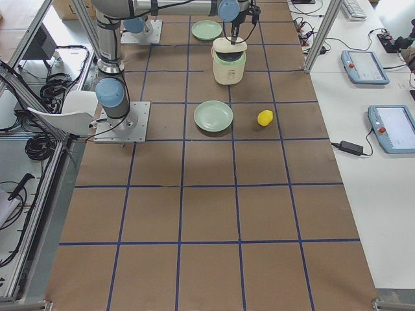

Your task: Press rice cooker button

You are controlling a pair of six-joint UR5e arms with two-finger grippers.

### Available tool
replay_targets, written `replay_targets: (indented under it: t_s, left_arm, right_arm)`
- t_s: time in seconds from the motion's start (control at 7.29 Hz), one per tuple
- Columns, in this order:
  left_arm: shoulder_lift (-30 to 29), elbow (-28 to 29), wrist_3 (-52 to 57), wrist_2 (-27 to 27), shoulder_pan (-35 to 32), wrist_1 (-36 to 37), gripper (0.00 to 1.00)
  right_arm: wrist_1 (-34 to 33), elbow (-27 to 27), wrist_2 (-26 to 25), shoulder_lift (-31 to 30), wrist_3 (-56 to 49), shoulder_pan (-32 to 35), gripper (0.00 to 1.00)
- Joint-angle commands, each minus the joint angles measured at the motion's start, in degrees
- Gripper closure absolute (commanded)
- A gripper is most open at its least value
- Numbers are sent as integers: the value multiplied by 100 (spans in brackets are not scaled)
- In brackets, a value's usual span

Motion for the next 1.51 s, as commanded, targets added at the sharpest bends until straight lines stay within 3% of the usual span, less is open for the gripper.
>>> replay_targets:
  t_s: [0.0,0.27,0.55,0.82,1.37]
  left_arm:
    - [0,0,0,-5,0,0,0]
    - [0,0,0,-5,0,-9,0]
    - [0,0,0,-5,0,0,0]
    - [0,0,0,3,0,0,0]
    - [0,0,0,3,0,0,0]
  right_arm:
    - [691,-1022,-62,-125,-135,-98,16]
    - [745,-903,-685,-406,-1205,-396,5]
    - [825,-116,-643,-1001,-1785,-888,6]
    - [763,651,-590,-1504,-1956,-1372,0]
    - [780,619,-581,-1462,-1965,-1435,0]
